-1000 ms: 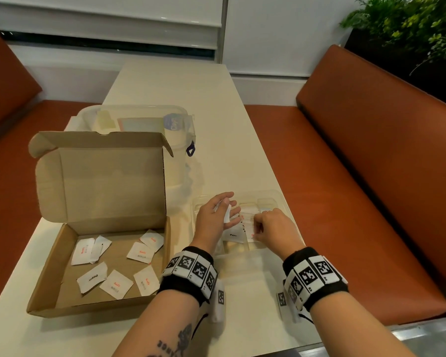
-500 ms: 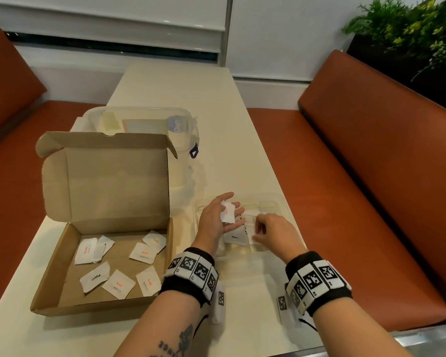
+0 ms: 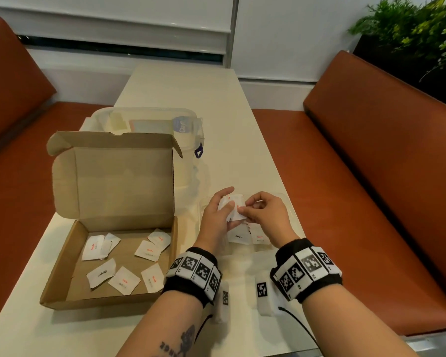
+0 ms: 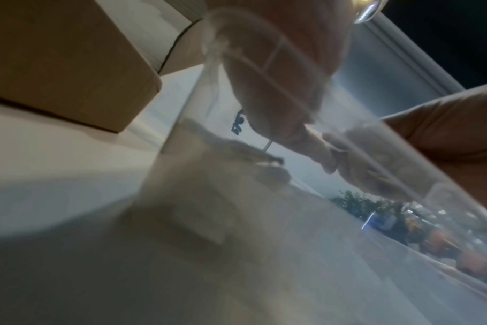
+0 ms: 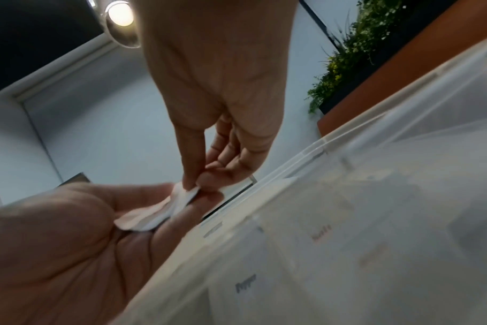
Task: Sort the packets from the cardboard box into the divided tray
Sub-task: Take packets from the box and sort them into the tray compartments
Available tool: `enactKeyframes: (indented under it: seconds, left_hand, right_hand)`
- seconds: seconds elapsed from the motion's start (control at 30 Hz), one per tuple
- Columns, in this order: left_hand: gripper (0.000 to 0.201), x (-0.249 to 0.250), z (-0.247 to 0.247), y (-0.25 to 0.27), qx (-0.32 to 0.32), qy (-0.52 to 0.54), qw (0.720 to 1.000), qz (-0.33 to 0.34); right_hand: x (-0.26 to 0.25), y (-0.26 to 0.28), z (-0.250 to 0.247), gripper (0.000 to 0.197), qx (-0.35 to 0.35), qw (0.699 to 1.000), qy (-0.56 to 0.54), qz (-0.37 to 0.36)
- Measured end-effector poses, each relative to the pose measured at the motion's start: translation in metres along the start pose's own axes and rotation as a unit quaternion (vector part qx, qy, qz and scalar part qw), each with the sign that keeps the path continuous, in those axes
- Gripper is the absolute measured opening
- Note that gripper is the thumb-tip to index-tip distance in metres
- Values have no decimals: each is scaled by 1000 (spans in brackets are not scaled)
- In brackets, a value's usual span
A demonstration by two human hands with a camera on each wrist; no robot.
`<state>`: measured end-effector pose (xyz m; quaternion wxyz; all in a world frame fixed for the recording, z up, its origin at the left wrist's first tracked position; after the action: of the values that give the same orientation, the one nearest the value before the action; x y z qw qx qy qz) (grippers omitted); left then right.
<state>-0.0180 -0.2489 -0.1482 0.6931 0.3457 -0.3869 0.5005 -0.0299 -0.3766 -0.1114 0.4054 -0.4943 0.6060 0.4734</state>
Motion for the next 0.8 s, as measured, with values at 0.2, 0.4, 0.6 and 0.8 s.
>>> enactKeyframes:
  seconds: [0.2,0.4,0.6,0.8]
  left_hand:
    - [37,1,-1,-1,-8,-19,1000,-7]
    - [33,-4,2,-2,-2,-35,999,-5]
    - [36,-4,0,-2,-3,-42,999,-9]
    - [36,-4,2,-2,2,-34,999,-10]
  right_hand:
    - [-7,-6,-6,12,-18,998,49,-18]
    - [-4,-6,-6,22,-19,998,61,-13]
    - [-5,-13,-15,13,-32,995,90,-2]
    - [-4,-15,-22,7,-5,997,72,-16]
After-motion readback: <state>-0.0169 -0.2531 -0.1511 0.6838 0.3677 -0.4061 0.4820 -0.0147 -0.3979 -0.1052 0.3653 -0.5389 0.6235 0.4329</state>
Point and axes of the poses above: each hand's wrist, its own y-axis away from the middle knuckle, its own z-axis out of the palm, x = y × z, the point moved 6 cm from there along -y, towards the middle knuckle, and after that the axes turned 8 degrees about -x, right-handed, at the moved point
